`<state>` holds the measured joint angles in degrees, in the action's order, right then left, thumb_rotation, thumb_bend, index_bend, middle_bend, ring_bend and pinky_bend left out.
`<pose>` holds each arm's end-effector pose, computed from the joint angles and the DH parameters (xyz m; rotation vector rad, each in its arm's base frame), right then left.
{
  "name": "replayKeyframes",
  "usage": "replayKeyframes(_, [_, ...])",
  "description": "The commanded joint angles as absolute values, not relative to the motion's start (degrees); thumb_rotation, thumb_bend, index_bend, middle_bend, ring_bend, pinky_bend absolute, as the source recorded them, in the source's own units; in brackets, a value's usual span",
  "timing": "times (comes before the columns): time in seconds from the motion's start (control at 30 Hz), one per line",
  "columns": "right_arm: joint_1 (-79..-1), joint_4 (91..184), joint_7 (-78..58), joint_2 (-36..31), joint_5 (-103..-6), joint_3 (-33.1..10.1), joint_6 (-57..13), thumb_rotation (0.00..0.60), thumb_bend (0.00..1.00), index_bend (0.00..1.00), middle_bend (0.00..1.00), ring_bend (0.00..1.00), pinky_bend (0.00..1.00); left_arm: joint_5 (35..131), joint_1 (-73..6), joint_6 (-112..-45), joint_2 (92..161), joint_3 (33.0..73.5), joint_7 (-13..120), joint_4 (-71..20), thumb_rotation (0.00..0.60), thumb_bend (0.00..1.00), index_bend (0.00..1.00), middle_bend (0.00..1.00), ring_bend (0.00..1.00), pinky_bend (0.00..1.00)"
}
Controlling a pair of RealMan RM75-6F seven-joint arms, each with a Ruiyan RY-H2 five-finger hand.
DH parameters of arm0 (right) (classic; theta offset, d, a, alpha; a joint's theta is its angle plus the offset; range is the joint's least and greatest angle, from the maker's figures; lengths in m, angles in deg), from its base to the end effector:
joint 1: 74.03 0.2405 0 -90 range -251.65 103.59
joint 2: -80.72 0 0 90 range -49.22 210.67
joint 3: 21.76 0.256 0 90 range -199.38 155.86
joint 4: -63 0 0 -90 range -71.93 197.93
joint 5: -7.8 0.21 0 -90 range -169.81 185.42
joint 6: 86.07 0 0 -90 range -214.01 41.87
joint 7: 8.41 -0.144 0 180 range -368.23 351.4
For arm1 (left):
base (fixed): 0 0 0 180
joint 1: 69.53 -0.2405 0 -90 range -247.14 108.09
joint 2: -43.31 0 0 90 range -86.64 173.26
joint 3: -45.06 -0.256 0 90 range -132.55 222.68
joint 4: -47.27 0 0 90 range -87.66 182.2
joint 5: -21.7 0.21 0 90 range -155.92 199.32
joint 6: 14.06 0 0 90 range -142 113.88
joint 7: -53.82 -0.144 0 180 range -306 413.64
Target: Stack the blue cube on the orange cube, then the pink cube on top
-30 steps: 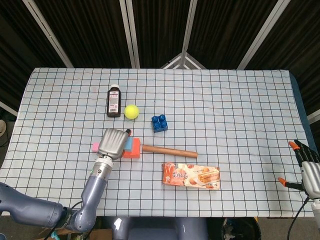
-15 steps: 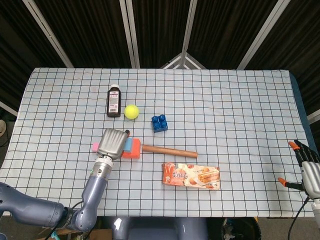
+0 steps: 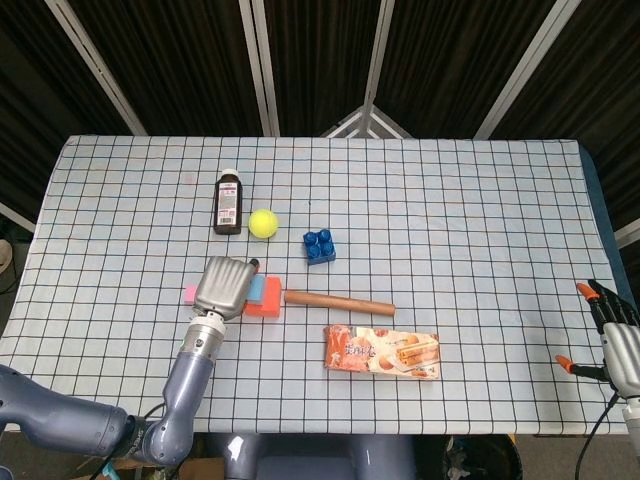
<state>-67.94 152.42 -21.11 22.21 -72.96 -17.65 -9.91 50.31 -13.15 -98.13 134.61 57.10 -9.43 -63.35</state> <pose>-0.3431 -0.1926 0.1880 1.3192 -1.0779 0.8597 -0.0600 0.3073 -0.0010 -1.7739 -0.7736 -0.5988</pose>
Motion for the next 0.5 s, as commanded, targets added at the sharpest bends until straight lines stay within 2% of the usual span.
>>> replayKeyframes(0.03, [-67.9,152.4,-21.1,22.2,-72.9,-17.7,-10.0,0.6,0.13,0.0,0.01,0.03,0.1,50.0,-13.1,-98.6,134.8,57.3,-9.7,-63.5,0.6,0.33,0.41,0.86,0.83,0.88])
replayKeyframes(0.5, [-67.8,151.9,-21.8,22.2,-72.8,-17.6,-10.2,0.6,0.13,0.0,0.01,0.03,0.1,47.9,-11.9,-102.3,139.9,59.2,-12.1,-60.3,0.6,0.33,0.43,0.88,0.85,0.9])
